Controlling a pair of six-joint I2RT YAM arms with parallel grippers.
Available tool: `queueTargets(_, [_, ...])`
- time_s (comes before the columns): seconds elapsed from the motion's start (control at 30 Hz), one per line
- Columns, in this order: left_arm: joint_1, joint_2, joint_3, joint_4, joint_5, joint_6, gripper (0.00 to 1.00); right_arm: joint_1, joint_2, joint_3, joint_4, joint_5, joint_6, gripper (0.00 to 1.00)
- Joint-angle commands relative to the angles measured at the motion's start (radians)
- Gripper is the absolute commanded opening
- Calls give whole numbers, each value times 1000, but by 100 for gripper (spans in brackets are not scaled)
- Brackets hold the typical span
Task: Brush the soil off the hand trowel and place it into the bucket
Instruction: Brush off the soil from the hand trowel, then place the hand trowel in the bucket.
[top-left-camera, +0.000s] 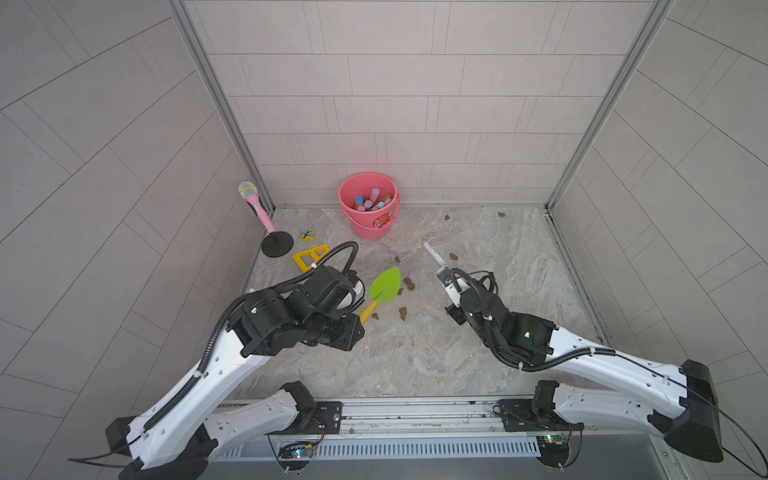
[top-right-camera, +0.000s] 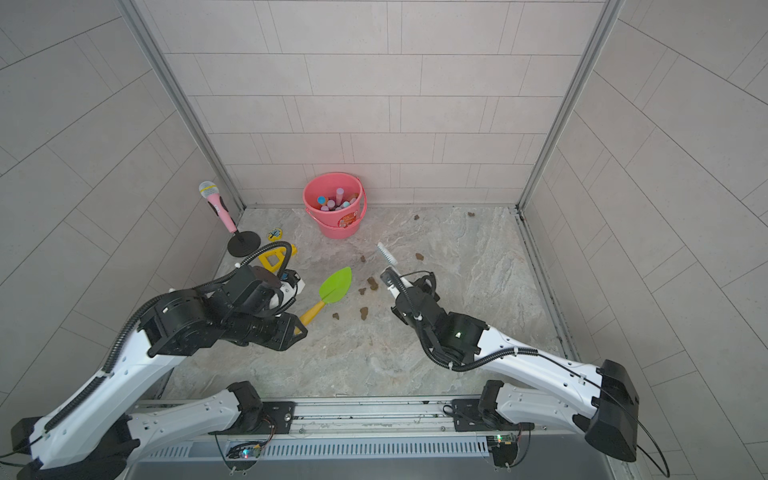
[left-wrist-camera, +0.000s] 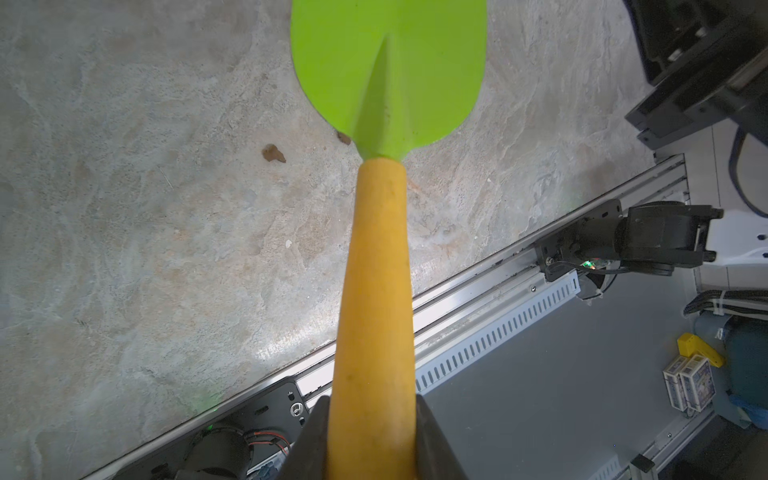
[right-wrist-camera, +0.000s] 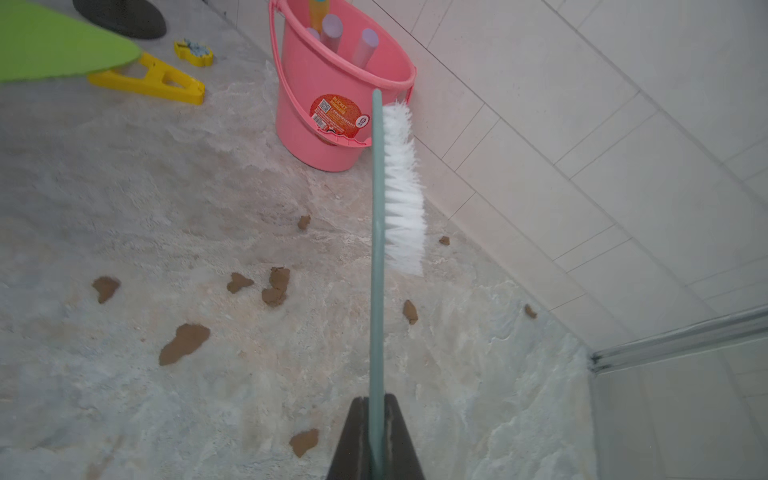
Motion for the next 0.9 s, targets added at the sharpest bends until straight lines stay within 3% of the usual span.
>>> queueTargets(0.0, [32,18,67,95,-86,-35,0,-92,-44,-35,-14,-240,342,0])
queueTargets(0.17, [171,133,224,195,-101,-118,0,-200,-30,-31,-64,-386,555,0])
queueTargets(0.27, [292,236,310,281,29,-197,0,-208,-35,-37,-83,-396,577,0])
queueTargets(0.4, [414,396,385,395,197,-414,0,-210,-53,-54,-88,-392,587,0])
queueTargets(0.57, [460,593,516,489,225,-569,0,-217,-58,-60,-79,-401,601,0])
queueTargets(0.7, [470,813,747,434,225,-604,0,-230,-53,-38,-80,-417,593,0])
queueTargets(0.87, [481,1082,997,436,393,-731,0,-252,-38,-10,-74,-451,596,0])
